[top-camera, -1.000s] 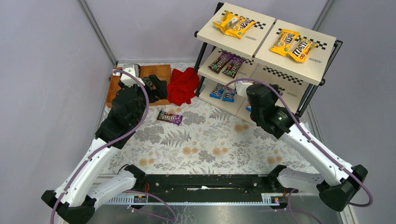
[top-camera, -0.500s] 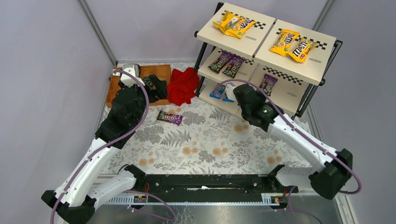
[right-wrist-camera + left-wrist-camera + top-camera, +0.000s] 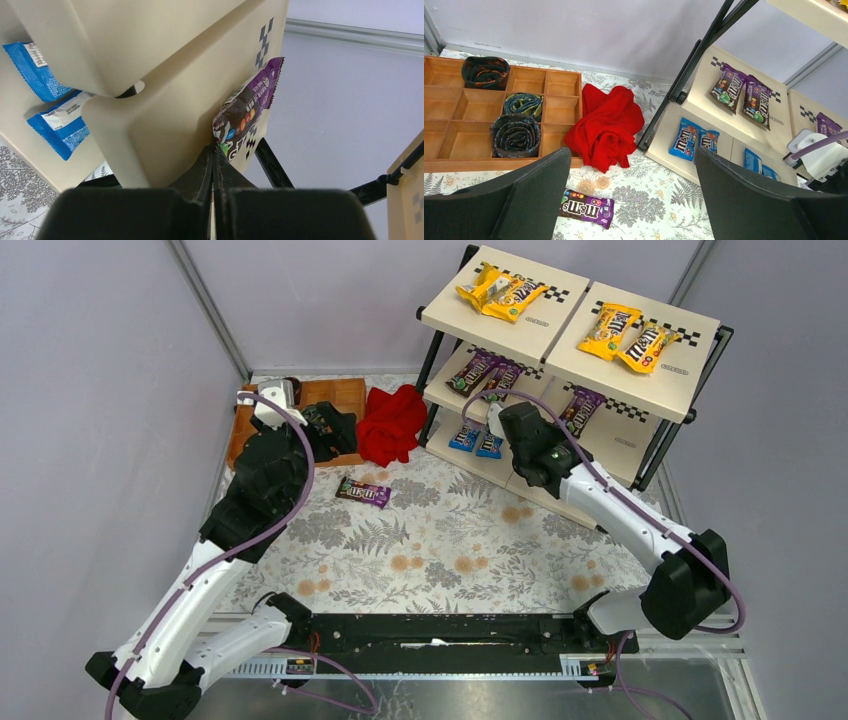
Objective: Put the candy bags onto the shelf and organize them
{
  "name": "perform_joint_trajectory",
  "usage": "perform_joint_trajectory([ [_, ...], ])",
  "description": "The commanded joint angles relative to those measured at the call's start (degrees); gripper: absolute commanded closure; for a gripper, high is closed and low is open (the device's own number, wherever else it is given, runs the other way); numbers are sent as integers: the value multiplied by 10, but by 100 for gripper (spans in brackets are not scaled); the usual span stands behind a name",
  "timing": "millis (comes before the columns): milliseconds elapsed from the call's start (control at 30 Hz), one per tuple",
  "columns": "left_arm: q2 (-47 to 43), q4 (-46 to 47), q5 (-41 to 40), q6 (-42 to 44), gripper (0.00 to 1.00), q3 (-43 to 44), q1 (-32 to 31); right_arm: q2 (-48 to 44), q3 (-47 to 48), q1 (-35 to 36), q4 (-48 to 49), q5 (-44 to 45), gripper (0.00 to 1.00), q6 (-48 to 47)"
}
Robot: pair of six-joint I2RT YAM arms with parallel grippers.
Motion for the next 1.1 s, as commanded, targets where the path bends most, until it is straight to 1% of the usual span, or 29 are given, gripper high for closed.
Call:
perform_joint_trajectory([
  [0, -12, 23, -5, 3, 1, -3, -4, 8, 12, -10, 40, -15, 100, -30],
  [100, -13, 23, -6, 3, 1, -3, -6, 13, 9, -18, 51, -21, 100, -49],
  [200, -13, 23, -7, 3, 1, -4, -7, 12, 12, -20, 38, -45, 100, -48],
  [367, -11, 24, -4, 4, 1, -5, -8, -7, -17, -20, 54, -46, 100, -61],
  [400, -10, 24, -3, 4, 1, -5, -8, -12, -24, -20, 60, -45, 98, -62],
  [467, -9, 25, -2, 5, 1, -5, -9, -22, -33, -20, 71, -42, 81, -58],
  [567, -6, 25, -2, 6, 1, -4, -9, -46, -33, -19, 53, -63, 62, -30],
  [600, -6, 25, -2, 6, 1, -5, -9, -54, -30, -17, 41, -74, 53, -20],
  [700, -4, 25, -3, 6, 1, -4, -9, -87, -14, -9, -1, -113, 38, 21],
  [767, -2, 24, -4, 6, 1, -4, -9, -103, 7, 4, -39, -132, 32, 46],
  [833, 0, 22, -5, 5, 1, -4, -8, -115, 28, 26, -80, -145, 28, 69],
  [933, 4, 20, -7, 4, 1, -2, -7, -129, 51, 93, -129, -175, 18, 78],
  [1000, 7, 17, -8, 3, 1, 0, -5, -136, 56, 143, -133, -179, 11, 76],
  [1067, 9, 15, -10, 3, 1, 1, 0, -137, 57, 177, -112, -204, 8, 88],
])
